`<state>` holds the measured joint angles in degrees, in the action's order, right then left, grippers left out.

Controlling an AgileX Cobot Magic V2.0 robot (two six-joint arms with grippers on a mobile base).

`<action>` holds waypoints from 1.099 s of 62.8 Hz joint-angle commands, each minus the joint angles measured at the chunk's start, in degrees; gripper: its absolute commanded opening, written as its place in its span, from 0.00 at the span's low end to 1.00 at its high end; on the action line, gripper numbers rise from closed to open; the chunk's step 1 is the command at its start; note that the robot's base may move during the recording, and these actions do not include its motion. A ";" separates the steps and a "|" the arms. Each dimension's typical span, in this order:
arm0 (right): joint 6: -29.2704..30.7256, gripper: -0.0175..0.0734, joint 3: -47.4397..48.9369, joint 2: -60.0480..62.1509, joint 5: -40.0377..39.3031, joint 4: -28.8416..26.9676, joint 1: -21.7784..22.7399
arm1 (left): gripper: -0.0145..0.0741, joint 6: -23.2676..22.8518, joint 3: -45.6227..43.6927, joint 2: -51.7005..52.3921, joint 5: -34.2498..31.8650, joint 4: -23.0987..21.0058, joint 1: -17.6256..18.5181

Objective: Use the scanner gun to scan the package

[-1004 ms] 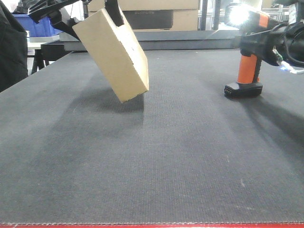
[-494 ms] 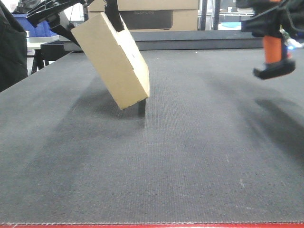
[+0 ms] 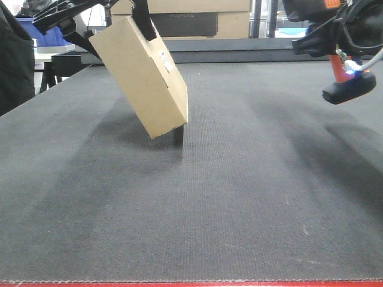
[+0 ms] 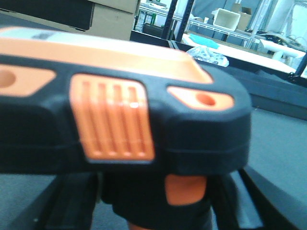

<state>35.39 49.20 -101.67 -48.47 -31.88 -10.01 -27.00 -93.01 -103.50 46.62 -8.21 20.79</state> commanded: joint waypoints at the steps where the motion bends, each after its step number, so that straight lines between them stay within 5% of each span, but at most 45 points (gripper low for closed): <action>1: 1.65 0.02 0.43 -0.03 -4.65 0.05 0.16 | 0.04 -0.06 -0.23 0.56 -0.55 -0.54 0.22; 7: 1.03 0.02 0.43 -0.36 -4.68 0.05 0.16 | 0.04 -0.06 -0.23 0.56 -0.55 -0.54 0.22; 18: -18.39 0.02 0.43 -0.36 -5.82 -0.44 0.16 | 0.04 -0.06 -0.23 0.56 -0.55 -0.54 0.22; 28: -28.66 0.02 0.43 -2.29 -6.53 -3.26 0.16 | 0.04 -0.06 -0.23 0.56 -0.55 -0.54 0.22; 52: -29.02 0.02 0.43 -5.47 -9.81 -3.63 0.16 | 0.04 -0.06 -0.23 0.56 -0.80 -0.54 0.22; 69: -29.02 0.05 0.43 -5.95 -8.79 2.01 0.16 | 0.04 -0.06 -0.23 0.56 -0.92 -0.54 0.22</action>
<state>6.49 49.20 -108.15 -53.70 -33.58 -10.01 -27.00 -93.01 -103.50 47.09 -8.25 20.79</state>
